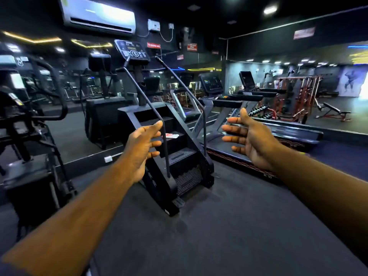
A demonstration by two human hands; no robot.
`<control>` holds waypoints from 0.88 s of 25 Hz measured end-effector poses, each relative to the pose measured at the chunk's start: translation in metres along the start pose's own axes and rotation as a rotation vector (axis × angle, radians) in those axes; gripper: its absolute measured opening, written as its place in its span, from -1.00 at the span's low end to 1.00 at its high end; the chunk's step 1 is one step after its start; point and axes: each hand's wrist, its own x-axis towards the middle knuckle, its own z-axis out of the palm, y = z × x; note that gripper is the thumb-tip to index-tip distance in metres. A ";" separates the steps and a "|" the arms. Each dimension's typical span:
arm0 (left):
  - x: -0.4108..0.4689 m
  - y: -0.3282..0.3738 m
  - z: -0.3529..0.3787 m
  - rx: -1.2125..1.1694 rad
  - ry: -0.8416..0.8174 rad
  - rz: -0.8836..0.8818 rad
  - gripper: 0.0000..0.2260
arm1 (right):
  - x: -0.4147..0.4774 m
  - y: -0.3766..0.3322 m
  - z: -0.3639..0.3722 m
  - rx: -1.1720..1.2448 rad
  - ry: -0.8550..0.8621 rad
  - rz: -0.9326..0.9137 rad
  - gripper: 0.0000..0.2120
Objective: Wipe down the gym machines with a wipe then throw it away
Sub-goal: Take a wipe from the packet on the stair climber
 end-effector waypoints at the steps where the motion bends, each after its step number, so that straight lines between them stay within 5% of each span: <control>1: 0.020 -0.006 0.007 -0.013 -0.006 -0.008 -0.60 | 0.018 0.002 0.004 -0.001 -0.012 0.023 -0.50; 10: 0.247 -0.107 0.100 0.063 -0.059 -0.076 -0.62 | 0.258 0.092 -0.027 -0.049 -0.068 0.144 -0.47; 17: 0.436 -0.194 0.174 0.055 0.057 -0.197 -0.58 | 0.497 0.143 -0.083 -0.024 -0.114 0.216 -0.50; 22: 0.553 -0.250 0.183 0.038 0.114 -0.218 -0.64 | 0.651 0.198 -0.050 -0.061 -0.224 0.272 -0.52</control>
